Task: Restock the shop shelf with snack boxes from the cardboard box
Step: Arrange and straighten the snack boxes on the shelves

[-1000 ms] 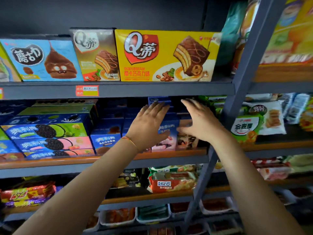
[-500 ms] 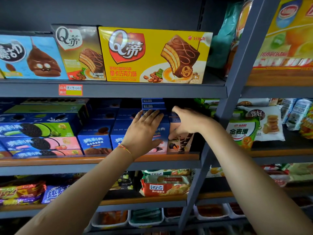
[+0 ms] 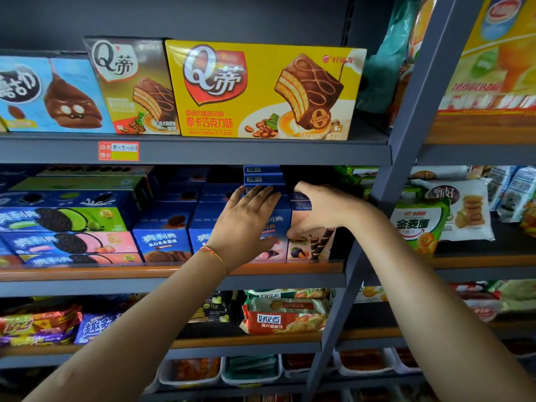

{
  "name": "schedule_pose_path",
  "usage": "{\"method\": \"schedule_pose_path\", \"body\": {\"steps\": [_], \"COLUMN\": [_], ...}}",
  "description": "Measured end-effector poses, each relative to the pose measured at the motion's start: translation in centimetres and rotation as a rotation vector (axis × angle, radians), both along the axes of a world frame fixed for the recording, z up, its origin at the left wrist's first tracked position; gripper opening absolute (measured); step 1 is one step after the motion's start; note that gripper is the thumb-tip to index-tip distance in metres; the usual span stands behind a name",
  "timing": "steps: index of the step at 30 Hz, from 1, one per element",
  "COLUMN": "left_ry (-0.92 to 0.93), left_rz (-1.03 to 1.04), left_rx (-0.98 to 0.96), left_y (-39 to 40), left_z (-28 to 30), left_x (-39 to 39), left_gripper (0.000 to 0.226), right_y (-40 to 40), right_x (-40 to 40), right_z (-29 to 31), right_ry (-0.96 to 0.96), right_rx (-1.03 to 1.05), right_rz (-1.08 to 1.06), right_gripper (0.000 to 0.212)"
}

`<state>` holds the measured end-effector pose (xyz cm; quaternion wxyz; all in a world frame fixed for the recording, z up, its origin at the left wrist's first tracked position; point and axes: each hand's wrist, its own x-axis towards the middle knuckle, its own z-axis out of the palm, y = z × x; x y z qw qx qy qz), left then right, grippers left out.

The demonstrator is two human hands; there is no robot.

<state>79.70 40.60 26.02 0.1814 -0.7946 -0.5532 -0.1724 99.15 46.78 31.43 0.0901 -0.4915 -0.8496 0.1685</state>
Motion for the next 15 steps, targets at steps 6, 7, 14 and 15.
{"method": "schedule_pose_path", "body": {"steps": [6,7,14,15], "left_ry": [0.053,0.055,0.027,0.018], "left_rz": [0.0,-0.004,-0.02,-0.026], "left_rx": [0.026,0.046,0.094,0.089], "left_y": [-0.02,0.02,0.07,0.06], "left_z": [0.08,-0.01,0.02,0.06], "left_x": [-0.24,-0.33,-0.72,-0.79], "left_gripper": [0.086,0.086,0.087,0.086], "right_y": [-0.25,-0.28,-0.75,-0.99], "right_x": [0.07,0.08,0.25,0.27], "right_z": [0.21,0.24,0.4,0.58], "right_ry": [0.008,0.01,-0.034,-0.03], "right_rx": [0.027,0.029,0.129,0.146], "right_rz": [0.012,0.011,-0.006,-0.011], "right_gripper": [0.096,0.099,0.107,0.106]}}
